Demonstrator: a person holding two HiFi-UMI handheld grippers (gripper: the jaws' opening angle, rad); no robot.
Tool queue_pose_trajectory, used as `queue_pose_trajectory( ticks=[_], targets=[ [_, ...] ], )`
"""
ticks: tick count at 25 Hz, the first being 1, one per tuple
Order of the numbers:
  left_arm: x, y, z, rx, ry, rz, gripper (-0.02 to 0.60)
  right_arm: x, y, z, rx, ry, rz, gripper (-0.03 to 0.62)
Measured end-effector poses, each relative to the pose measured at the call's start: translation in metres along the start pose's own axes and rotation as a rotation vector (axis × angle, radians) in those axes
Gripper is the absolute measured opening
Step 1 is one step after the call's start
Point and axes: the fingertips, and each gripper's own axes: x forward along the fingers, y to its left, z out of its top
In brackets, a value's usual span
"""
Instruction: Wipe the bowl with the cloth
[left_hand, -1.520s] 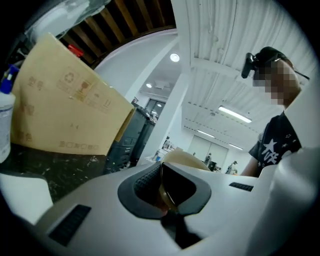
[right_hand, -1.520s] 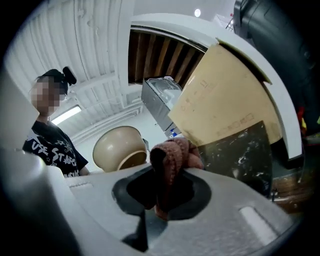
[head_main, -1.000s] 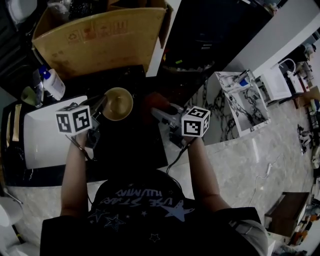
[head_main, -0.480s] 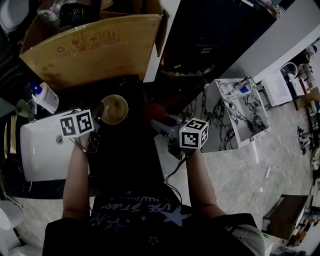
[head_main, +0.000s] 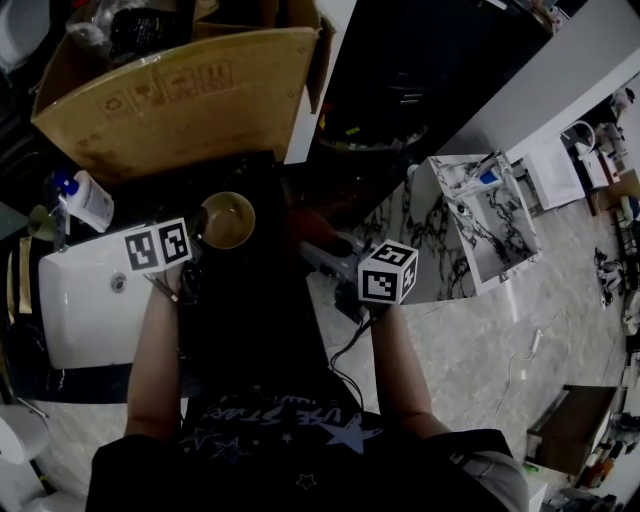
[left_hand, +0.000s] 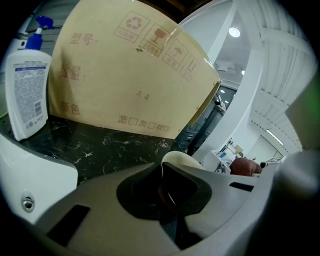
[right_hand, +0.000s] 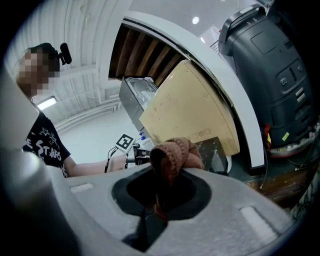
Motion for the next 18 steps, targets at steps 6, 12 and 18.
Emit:
queue_pose_trajectory(
  ticks=[6,12,18],
  targets=[
    [-0.003,0.0,-0.001,-0.028,-0.024,-0.025,0.02,-0.006,0.006,-0.005,-0.006,0.001,-0.012,0.048],
    [-0.018,0.001,0.003,-0.049,-0.06,-0.031,0.078,-0.02,0.014,-0.012,-0.013,0.015,-0.053,0.048],
    [-0.049,0.001,-0.006,-0.031,-0.086,-0.052,0.078,-0.03,0.027,-0.015,-0.018,-0.001,-0.12,0.048]
  ],
)
